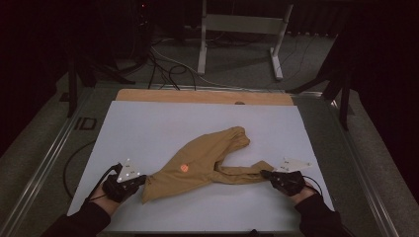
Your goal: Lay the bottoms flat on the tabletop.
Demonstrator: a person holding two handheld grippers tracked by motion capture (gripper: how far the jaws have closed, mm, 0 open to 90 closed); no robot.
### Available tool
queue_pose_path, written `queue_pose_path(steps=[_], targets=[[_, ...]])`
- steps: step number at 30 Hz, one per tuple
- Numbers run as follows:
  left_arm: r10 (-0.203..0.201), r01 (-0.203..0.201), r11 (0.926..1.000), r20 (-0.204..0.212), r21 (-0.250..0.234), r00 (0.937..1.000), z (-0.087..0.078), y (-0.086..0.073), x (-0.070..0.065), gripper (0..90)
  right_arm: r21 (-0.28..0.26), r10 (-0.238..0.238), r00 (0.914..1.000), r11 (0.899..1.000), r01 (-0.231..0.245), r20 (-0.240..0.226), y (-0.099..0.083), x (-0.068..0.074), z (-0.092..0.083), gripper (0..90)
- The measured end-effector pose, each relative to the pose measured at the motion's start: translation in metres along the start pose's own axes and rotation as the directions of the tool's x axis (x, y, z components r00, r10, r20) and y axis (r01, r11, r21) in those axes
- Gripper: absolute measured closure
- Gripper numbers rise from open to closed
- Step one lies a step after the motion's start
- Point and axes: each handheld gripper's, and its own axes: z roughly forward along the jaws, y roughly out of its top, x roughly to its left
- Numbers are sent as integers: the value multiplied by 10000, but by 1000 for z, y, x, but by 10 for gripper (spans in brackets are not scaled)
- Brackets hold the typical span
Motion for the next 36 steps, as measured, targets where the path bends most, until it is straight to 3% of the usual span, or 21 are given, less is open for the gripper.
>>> queue_pose_path(steps=[2,10,11,13,16,17,18,20,26,31,36], targets=[[109,-101,9998,423,-196,9990,-1,-2,0,899,-152,131,9999,9998,-132,-88,-4,0,-2,896],[305,-277,9991,914,-320,9953,3,4,-2,873,-508,361,9993,9981,-362,-20,3,3,-5,879],[378,-343,9987,951,-384,9948,3,7,-2,845,-534,393,9992,9978,-391,28,5,4,-6,862],[408,-375,9985,867,-393,9954,4,12,-3,677,-773,351,9993,9964,-342,104,10,6,-7,764],[513,-481,9980,781,-419,9956,5,21,-2,513,-1168,157,9999,9930,-157,-10,22,11,-10,648],[513,-481,9980,781,-419,9956,5,21,-2,481,-1168,157,9999,9930,-157,-10,22,11,-10,648],[557,-517,9972,770,-531,9955,5,28,-2,464,-1464,159,9995,9890,-199,-289,31,15,-9,577],[634,-587,9964,783,-607,9949,5,36,-1,424,-1586,100,9987,9872,-177,-494,41,21,-6,563],[636,-566,9922,608,-1109,9961,-3,59,6,406,-1678,-461,9944,9854,296,-951,63,39,9,542],[443,-358,9900,599,-1364,9972,-3,69,13,391,-1648,-530,9923,9857,341,-1118,72,48,22,550],[267,-158,9926,892,-1206,9957,22,79,15,366,-1712,-419,9889,9851,169,-1429,76,56,37,549]])
